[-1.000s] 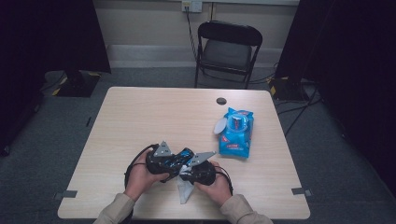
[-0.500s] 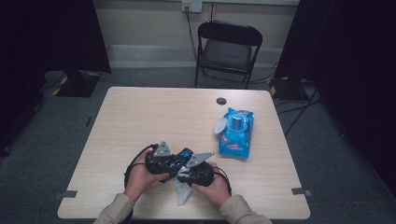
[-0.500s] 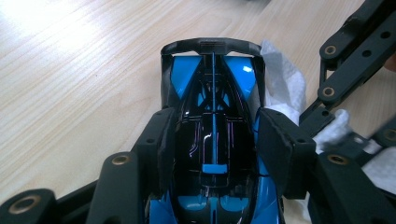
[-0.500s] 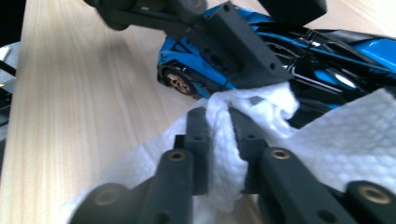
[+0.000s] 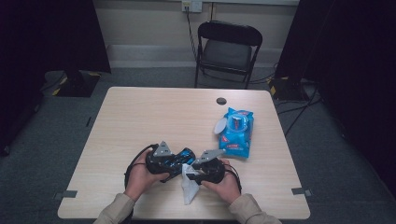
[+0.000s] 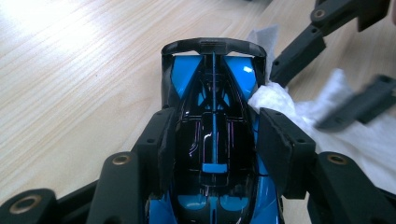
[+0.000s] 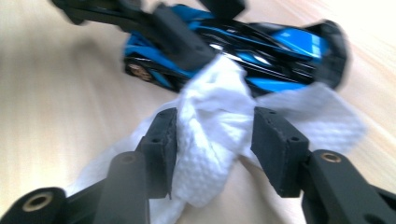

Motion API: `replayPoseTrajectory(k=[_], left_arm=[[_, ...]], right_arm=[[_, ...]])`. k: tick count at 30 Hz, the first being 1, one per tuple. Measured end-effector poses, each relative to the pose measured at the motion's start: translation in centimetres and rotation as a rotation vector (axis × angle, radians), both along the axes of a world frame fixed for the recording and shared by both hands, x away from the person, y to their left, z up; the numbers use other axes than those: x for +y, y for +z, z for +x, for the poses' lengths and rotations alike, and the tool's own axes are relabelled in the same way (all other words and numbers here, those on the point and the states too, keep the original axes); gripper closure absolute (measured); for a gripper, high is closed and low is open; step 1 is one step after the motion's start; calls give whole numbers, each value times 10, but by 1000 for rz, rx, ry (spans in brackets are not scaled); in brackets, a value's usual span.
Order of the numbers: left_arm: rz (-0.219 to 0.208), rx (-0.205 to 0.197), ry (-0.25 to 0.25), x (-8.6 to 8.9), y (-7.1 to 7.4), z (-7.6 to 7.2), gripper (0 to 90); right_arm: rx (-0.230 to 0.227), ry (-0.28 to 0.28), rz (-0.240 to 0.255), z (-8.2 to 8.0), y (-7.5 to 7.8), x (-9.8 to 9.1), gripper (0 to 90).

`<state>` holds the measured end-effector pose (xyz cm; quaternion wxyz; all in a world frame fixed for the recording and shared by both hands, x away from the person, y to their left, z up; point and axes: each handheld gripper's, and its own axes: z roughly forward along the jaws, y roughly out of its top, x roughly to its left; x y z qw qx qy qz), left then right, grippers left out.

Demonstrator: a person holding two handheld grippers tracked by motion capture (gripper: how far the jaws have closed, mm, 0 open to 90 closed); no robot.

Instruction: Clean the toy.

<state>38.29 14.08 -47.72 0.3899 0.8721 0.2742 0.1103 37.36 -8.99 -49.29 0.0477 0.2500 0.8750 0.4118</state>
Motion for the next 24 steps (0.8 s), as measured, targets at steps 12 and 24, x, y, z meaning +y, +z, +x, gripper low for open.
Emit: replayPoseTrajectory(k=[12, 24], left_arm=[[1, 1, 2, 0, 0, 0, 478], [4, 0, 2, 0, 0, 0, 479]], right_arm=[[43, 22, 8, -1, -7, 7, 806], [67, 126, 14, -10, -7, 43, 829]])
